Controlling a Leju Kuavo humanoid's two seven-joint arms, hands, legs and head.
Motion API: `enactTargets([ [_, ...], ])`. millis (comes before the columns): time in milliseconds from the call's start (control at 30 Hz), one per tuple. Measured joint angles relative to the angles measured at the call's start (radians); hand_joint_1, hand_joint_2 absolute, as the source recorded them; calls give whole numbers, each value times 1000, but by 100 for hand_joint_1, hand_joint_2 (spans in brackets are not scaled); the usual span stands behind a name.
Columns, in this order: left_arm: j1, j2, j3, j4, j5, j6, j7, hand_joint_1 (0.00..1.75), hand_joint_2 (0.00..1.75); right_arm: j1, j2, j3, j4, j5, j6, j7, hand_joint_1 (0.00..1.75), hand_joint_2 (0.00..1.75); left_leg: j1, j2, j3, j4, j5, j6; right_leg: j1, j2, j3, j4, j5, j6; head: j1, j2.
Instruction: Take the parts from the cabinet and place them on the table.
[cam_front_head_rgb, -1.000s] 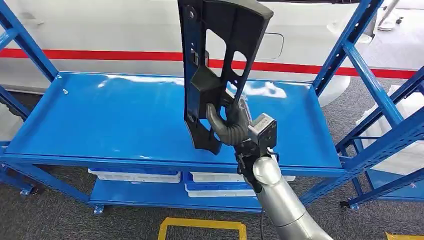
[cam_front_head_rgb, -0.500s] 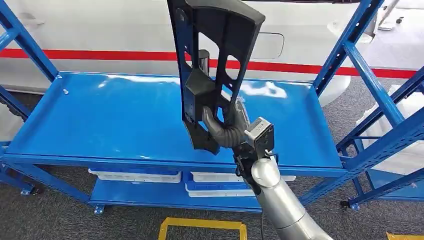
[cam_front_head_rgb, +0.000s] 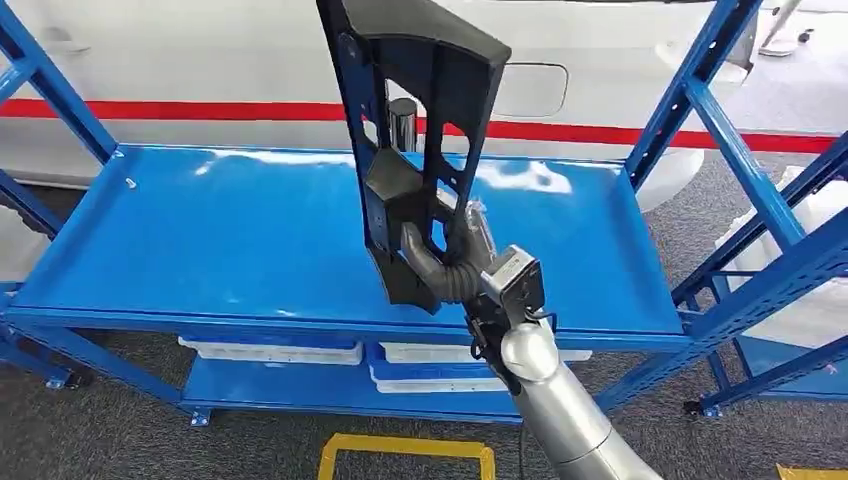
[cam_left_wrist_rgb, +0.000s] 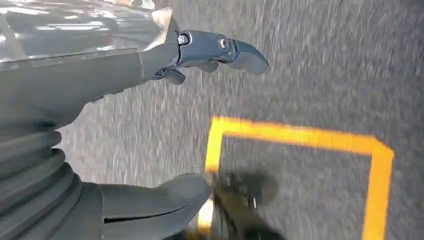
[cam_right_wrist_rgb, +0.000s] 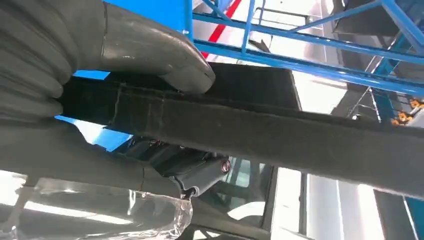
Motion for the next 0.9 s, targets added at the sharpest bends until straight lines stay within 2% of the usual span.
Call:
enactTargets([
  [33,-1,1,7,0,12,-36,5,0,175,1,0,0,0,2,5,-2,175,175,0,-2,-5,1,4,-9,17,9,1,20,14,-14,-2,0],
  [67,-1,2,15,0,21,-81,12,0,175,3,-2,0,-1,3,11,-3,175,175,-3,-2,-5,8,7,-14,16,9,-12,15,14,-19,-1,0],
  [133,0,7,26,0,24,-128,24,0,175,5,-2,0,-1,8,20,-4,175,175,0,-3,-12,8,12,-24,11,11,-20,21,15,-29,-3,0],
  [167,0,10,27,0,26,-140,27,0,175,4,-2,0,-1,10,23,-4,175,175,7,-2,-18,14,3,-30,2,10,-23,17,22,-42,-3,0],
  [200,-1,12,29,0,28,-147,30,0,175,3,-1,0,-1,11,27,-4,175,175,9,1,-30,38,-31,-34,5,10,-30,17,28,-55,-3,0],
  [267,-1,13,39,0,32,-160,39,0,175,3,0,0,-2,11,37,-4,175,175,9,1,-85,181,-134,-40,12,8,-47,18,40,-74,-4,0],
  [300,0,15,45,0,35,-164,43,0,175,4,0,0,-2,11,42,-4,175,175,9,1,-113,259,-171,-42,16,6,-56,19,45,-81,-4,0],
  [333,0,17,50,0,38,-169,46,0,175,6,0,-1,-2,11,45,-4,175,175,9,1,-130,316,-189,-42,20,5,-65,19,52,-85,-4,0],
  [367,1,18,52,0,40,-172,48,0,175,8,0,-1,-2,11,50,-4,175,175,9,1,-122,321,-180,-40,23,5,-72,19,56,-85,-4,0],
  [400,1,18,53,0,41,-172,49,0,175,9,0,0,-2,11,50,-4,175,175,9,1,-97,292,-157,-36,25,5,-78,19,61,-85,-3,0],
  [467,0,19,56,0,41,-172,50,0,175,9,0,-1,-2,11,51,-4,175,175,8,1,16,124,-85,-24,29,6,-85,19,72,-82,-4,0],
  [500,-1,19,56,0,41,-172,50,0,175,9,0,-1,-2,12,52,-4,175,175,7,0,76,27,-82,-16,29,6,-86,19,76,-76,-4,0],
  [533,-2,19,57,0,40,-170,50,0,175,9,0,-1,-2,13,53,-6,175,175,1,0,93,0,-91,-16,36,5,-90,19,82,-67,-3,0],
  [600,0,18,56,0,30,-161,43,0,175,9,1,-2,-3,14,58,-8,175,175,-8,0,83,3,-82,-12,29,3,-90,18,92,-58,-4,0],
  [633,0,18,57,0,28,-157,41,0,175,10,2,-2,-3,15,60,-10,175,175,-11,0,81,3,-77,-5,27,3,-91,15,99,-48,-2,0],
  [667,0,16,56,0,25,-155,39,0,175,11,2,-2,-3,16,60,-10,175,175,-8,2,79,-8,-62,6,32,3,-96,12,103,-39,-2,0],
  [700,-2,16,56,0,22,-152,35,0,175,11,1,-4,-3,16,60,-13,175,175,-3,9,70,-14,-47,12,29,3,-106,32,80,-42,-2,0],
  [733,-2,15,56,0,22,-151,30,0,175,11,1,-5,-3,17,60,-14,175,175,-3,9,57,-15,-37,23,31,3,-129,76,32,-52,0,0],
  [800,-2,14,57,-1,21,-151,24,0,175,16,0,-6,-3,22,61,-17,175,175,-4,9,29,-14,-17,24,29,3,-177,226,-61,-63,0,0],
  [833,-1,14,57,-1,20,-151,21,0,175,21,-2,-6,-3,23,61,-17,175,175,-4,10,13,-13,-6,24,28,3,-193,298,-88,-58,0,0],
  [867,-1,14,57,0,20,-151,19,0,175,24,-2,-6,-3,24,62,-18,175,175,-4,12,1,-13,3,23,28,3,-190,325,-86,-49,-1,0],
  [900,0,13,57,0,19,-151,18,0,175,26,-3,-6,-3,27,63,-20,175,175,-4,12,-12,-12,12,20,28,3,-167,312,-67,-37,0,0],
])
